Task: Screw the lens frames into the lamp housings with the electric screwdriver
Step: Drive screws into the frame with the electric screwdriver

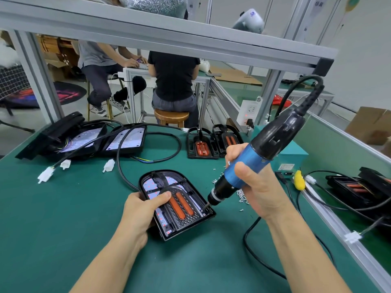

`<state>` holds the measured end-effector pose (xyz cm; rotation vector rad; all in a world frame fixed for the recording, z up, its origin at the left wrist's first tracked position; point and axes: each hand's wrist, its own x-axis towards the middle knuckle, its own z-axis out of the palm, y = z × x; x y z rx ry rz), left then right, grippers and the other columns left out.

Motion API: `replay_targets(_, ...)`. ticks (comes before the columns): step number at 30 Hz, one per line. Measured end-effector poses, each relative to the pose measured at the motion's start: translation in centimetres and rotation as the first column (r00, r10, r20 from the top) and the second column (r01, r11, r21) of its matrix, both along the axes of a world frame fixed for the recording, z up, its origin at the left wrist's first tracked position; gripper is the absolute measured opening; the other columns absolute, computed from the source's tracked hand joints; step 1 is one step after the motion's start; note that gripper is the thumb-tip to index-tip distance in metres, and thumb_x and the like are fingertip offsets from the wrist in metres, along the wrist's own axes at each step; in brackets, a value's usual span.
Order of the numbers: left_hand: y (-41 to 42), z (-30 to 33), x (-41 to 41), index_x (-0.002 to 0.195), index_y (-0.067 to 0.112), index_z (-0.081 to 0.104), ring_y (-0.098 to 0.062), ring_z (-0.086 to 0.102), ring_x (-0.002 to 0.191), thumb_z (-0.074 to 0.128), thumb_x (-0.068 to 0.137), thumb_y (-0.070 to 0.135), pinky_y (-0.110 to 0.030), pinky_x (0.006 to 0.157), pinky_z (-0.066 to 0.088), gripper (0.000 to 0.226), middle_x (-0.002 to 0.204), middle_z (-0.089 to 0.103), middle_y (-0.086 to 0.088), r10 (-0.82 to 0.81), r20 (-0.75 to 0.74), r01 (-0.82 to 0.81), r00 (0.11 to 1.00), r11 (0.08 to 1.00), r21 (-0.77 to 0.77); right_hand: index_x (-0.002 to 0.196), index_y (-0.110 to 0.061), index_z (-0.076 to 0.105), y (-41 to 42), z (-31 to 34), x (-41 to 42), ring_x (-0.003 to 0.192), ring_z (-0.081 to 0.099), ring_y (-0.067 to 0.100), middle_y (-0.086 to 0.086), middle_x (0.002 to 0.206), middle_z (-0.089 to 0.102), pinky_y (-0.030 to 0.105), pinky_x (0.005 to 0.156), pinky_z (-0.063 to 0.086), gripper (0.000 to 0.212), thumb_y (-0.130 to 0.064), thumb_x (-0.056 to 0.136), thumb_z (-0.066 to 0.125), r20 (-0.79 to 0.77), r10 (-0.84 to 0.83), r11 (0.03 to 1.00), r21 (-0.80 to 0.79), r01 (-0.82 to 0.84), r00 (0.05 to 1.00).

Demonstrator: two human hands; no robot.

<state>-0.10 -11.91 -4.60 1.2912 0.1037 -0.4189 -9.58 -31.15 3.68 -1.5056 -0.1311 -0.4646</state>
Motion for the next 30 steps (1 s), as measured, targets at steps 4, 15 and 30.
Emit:
replay_targets(4, 0.0, 0.2, -0.1, 0.085, 0.007, 0.062, -0.019, 0.07, 0.056, 0.074, 0.075, 0.0, -0.026, 0.046, 0.053, 0.017, 0.067, 0.073, -0.004, 0.002, 0.002, -0.002, 1.0, 1.0, -0.001, 0.096, -0.026, 0.066, -0.4, 0.3, 0.4, 0.08, 0.055, 0.014, -0.006, 0.08, 0.059, 0.028, 0.081, 0.049, 0.047, -0.037, 0.056, 0.09, -0.001, 0.112, 0.993, 0.045, -0.112, 0.994)
replay_targets(15, 0.0, 0.2, -0.1, 0.085, 0.008, 0.062, -0.019, 0.071, 0.058, 0.075, 0.075, 0.001, -0.026, 0.051, 0.054, 0.017, 0.07, 0.074, -0.004, 0.009, 0.0, -0.009, 1.0, 1.0, -0.001, 0.111, -0.03, 0.061, 1.4, 1.3, 1.4, 0.082, 0.055, 0.015, -0.003, 0.087, 0.057, 0.024, 0.07, 0.051, 0.045, -0.034, 0.071, 0.08, 0.025, -0.043, 0.996, 0.079, 0.04, 0.999)
replay_targets(30, 0.0, -0.2, 0.0, 0.091, 0.006, 0.064, -0.021, 0.071, 0.062, 0.076, 0.075, 0.003, -0.03, 0.058, 0.056, 0.021, 0.081, 0.074, -0.009, 0.014, -0.007, -0.013, 1.0, 1.0, 0.015, 0.073, -0.031, 0.068, 3.5, 1.1, 1.4, 0.062, 0.057, 0.014, -0.005, 0.065, 0.057, 0.028, 0.065, 0.049, 0.014, -0.019, 0.07, 0.076, 0.059, -0.421, 0.896, 0.181, 0.405, 0.905)
